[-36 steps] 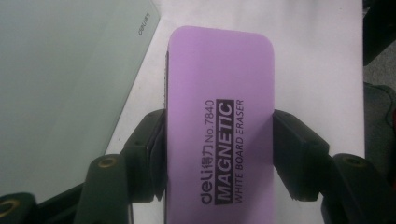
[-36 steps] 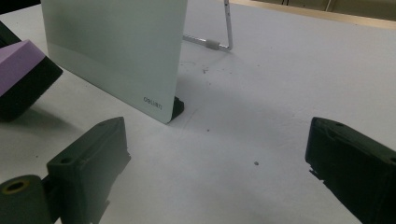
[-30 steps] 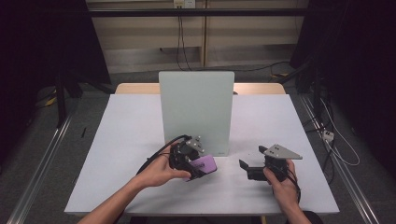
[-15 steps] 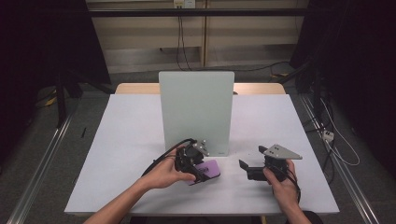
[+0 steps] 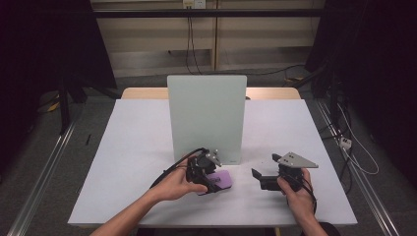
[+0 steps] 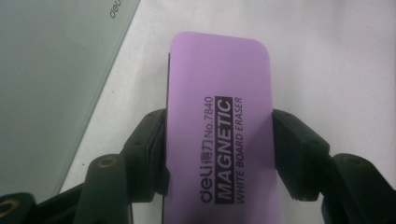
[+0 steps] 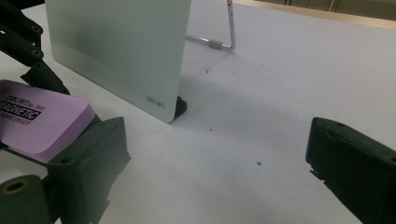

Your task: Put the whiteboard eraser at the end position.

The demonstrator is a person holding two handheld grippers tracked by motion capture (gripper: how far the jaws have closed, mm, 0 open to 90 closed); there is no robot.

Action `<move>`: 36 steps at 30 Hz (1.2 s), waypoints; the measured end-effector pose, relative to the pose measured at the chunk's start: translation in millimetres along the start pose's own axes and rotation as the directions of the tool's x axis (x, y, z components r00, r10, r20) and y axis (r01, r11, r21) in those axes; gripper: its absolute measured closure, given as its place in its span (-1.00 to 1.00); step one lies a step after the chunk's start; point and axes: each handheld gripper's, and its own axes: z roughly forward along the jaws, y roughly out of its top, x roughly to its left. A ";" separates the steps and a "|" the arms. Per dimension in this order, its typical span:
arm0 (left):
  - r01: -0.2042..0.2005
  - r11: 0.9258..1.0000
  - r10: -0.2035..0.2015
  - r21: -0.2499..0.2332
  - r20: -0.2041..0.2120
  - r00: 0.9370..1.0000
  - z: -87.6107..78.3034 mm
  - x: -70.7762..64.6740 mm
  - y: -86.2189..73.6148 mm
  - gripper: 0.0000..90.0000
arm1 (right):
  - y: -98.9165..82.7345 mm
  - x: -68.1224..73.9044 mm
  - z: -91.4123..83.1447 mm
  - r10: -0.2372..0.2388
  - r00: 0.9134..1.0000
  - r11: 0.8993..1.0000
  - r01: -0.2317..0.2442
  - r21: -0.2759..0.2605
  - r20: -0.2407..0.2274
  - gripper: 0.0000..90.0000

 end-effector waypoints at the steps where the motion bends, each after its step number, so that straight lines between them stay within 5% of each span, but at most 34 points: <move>1: 0.000 1.000 0.000 -0.001 0.000 1.000 0.2 0.4 -0.2 -0.10 | 0.1 0.1 0.1 0.003 1.000 1.000 -0.003 -0.002 0.001 -0.89; 6: -0.030 0.999 0.030 -0.011 -0.036 0.999 -0.2 -2.1 -0.4 -0.10 | 0.1 0.2 0.5 0.000 1.000 1.000 0.000 0.001 0.001 -0.88; 17: -0.005 0.999 0.003 -0.048 -0.039 0.999 0.6 0.0 -3.1 -0.18 | 0.1 0.1 0.3 -0.001 1.000 1.000 0.001 0.001 0.000 -0.88; 23: -0.006 0.999 0.002 -0.047 -0.068 0.998 -4.1 -0.4 -2.1 -0.36 | 0.0 0.2 0.4 0.000 1.000 1.000 0.000 0.001 0.001 -0.88; 28: 0.025 0.993 -0.032 -0.117 -0.062 0.998 -4.7 2.1 -3.5 -0.63 | 0.0 0.3 0.3 0.000 1.000 1.000 0.000 0.001 -0.001 -0.88; 36: -0.002 0.993 -0.009 -0.121 -0.090 0.996 -5.1 -0.1 -2.6 -0.84 | 0.1 0.3 0.2 -0.002 1.000 1.000 0.002 0.000 0.001 -0.89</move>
